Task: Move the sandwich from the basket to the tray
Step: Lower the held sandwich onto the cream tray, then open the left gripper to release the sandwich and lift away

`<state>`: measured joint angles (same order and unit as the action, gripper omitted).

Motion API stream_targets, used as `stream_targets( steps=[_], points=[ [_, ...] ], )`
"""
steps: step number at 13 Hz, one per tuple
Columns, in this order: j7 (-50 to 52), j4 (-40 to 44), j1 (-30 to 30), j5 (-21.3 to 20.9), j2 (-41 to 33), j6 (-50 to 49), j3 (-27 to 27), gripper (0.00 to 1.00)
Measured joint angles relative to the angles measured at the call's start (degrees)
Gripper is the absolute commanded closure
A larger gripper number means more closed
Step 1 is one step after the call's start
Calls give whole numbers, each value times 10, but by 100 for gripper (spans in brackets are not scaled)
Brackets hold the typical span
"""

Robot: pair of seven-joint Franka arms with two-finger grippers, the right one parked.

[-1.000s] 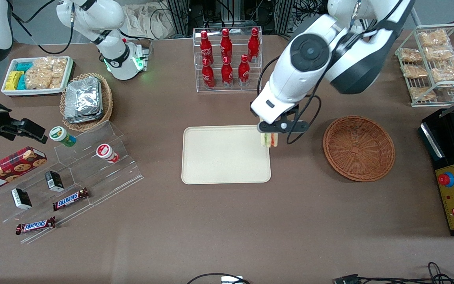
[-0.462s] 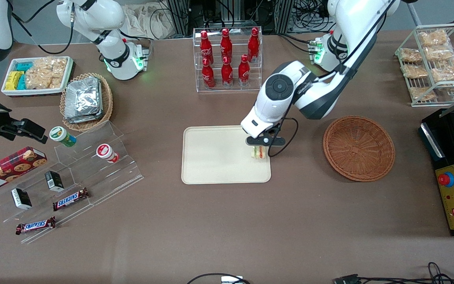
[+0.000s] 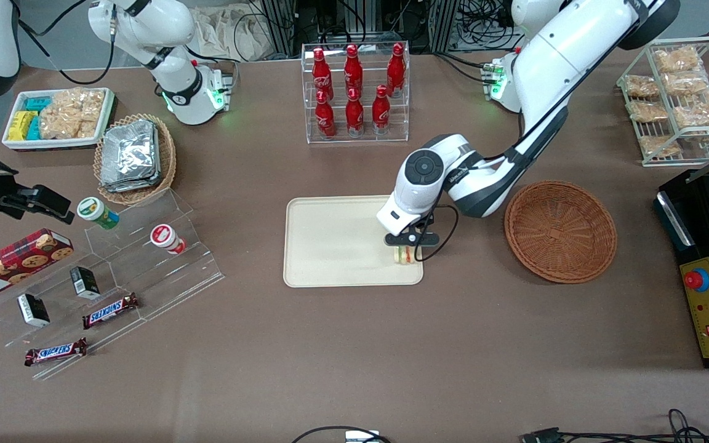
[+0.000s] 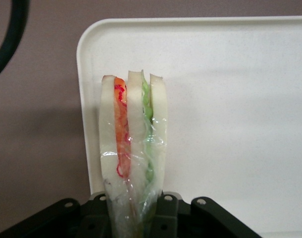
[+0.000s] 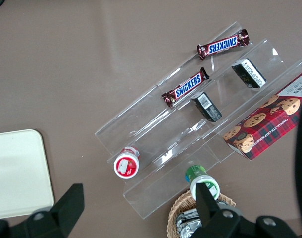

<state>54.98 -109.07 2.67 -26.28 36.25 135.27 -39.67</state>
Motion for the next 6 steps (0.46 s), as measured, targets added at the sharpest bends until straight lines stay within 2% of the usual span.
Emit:
stream_targets(
  steps=[1, 2, 6],
  points=[
    [0, 1, 0, -2, 5, 2, 1, 65],
    [0, 1, -1, -2, 7, 3, 1, 1],
    [1, 4, -3, -4, 7, 3, 1, 0]
  ],
)
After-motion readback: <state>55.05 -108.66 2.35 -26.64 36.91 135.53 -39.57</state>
